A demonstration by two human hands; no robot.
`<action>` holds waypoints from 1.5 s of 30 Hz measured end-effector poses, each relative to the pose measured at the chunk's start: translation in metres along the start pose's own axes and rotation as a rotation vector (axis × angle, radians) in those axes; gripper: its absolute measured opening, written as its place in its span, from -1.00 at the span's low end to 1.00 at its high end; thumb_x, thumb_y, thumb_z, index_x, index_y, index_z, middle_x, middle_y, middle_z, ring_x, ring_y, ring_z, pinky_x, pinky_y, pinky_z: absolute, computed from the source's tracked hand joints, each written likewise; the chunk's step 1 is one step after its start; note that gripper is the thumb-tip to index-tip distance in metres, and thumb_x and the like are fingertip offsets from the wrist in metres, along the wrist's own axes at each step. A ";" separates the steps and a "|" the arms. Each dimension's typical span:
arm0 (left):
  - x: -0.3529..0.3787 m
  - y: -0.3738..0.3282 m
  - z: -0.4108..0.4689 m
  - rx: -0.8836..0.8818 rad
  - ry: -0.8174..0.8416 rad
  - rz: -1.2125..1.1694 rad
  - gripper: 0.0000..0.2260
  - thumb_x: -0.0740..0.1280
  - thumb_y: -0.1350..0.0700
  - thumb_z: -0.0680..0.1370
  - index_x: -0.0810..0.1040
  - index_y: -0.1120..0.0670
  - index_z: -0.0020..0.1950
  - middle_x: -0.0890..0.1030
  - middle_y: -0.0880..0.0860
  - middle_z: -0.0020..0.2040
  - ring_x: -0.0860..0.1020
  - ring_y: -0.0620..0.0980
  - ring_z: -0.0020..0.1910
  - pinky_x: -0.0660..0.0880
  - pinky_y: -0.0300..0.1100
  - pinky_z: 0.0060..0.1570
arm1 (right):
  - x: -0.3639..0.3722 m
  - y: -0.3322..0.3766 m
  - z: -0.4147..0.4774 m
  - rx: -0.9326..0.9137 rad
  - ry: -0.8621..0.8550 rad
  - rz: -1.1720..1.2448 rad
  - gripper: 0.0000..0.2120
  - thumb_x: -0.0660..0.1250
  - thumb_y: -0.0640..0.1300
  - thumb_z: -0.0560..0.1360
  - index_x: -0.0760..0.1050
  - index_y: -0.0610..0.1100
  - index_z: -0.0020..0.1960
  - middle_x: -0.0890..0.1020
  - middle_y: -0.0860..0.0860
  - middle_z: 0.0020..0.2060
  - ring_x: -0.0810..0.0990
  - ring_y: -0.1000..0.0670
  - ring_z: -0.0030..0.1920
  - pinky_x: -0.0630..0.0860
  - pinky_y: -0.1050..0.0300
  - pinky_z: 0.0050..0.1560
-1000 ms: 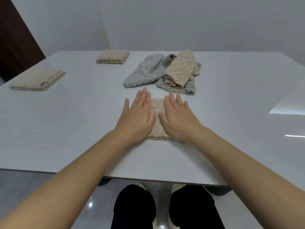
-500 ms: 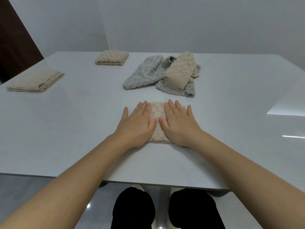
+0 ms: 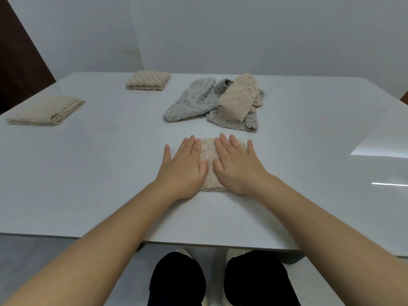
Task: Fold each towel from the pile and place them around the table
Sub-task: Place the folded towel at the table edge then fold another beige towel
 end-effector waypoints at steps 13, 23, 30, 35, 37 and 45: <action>-0.024 -0.025 0.009 0.070 -0.069 0.167 -0.43 -0.07 0.00 0.64 -0.19 0.19 0.58 -0.19 0.13 0.59 -0.21 0.03 0.57 -0.23 0.07 0.51 | 0.009 -0.020 -0.005 0.000 -0.008 0.068 -0.43 -0.16 0.06 0.66 -0.19 -0.11 0.60 -0.17 0.03 0.58 -0.23 0.05 0.56 -0.27 -0.26 0.50; -0.002 -0.029 0.014 0.179 0.015 0.031 -0.48 -0.10 0.01 0.66 -0.11 0.08 0.60 -0.09 -0.01 0.61 -0.14 -0.10 0.57 -0.18 0.00 0.53 | 0.008 -0.020 -0.004 -0.014 0.001 0.050 -0.44 -0.16 0.06 0.66 -0.18 -0.10 0.60 -0.17 0.03 0.59 -0.22 0.04 0.56 -0.29 -0.27 0.49; -0.001 -0.029 0.010 0.139 -0.039 -0.007 -0.48 -0.09 0.00 0.66 -0.12 0.07 0.60 -0.14 0.03 0.61 -0.18 -0.07 0.57 -0.21 -0.03 0.52 | 0.006 -0.019 -0.006 -0.014 0.015 0.049 -0.43 -0.15 0.07 0.67 -0.18 -0.10 0.60 -0.17 0.02 0.59 -0.22 0.04 0.57 -0.27 -0.26 0.49; -0.002 -0.022 0.006 -0.018 -0.014 -0.074 -0.39 -0.03 -0.10 0.64 -0.14 0.16 0.59 -0.17 0.15 0.59 -0.21 0.04 0.57 -0.20 -0.02 0.53 | 0.006 -0.019 -0.007 0.000 0.021 0.039 -0.43 -0.16 0.08 0.67 -0.17 -0.11 0.60 -0.17 0.02 0.59 -0.22 0.02 0.57 -0.29 -0.29 0.48; -0.002 -0.021 0.008 -0.030 -0.005 -0.075 -0.37 -0.02 -0.11 0.63 -0.12 0.17 0.59 -0.13 0.15 0.60 -0.17 0.04 0.57 -0.19 -0.02 0.53 | 0.007 -0.019 -0.007 0.015 0.019 0.037 -0.43 -0.16 0.09 0.66 -0.18 -0.11 0.60 -0.18 0.01 0.58 -0.22 0.00 0.57 -0.29 -0.30 0.47; -0.005 -0.005 0.005 0.035 -0.017 -0.037 -0.47 -0.11 -0.07 0.67 -0.10 0.06 0.60 -0.10 0.00 0.61 -0.15 -0.08 0.57 -0.22 0.06 0.52 | -0.001 -0.018 -0.006 0.044 0.105 0.044 -0.43 -0.16 0.07 0.66 -0.19 -0.11 0.60 -0.18 -0.01 0.58 -0.22 -0.01 0.57 -0.32 -0.35 0.45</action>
Point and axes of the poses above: each hand's wrist, its own z-axis towards the middle knuckle, its own x-axis out of the palm, y = z × x, the point moved 5 cm from there along z, towards the middle knuckle
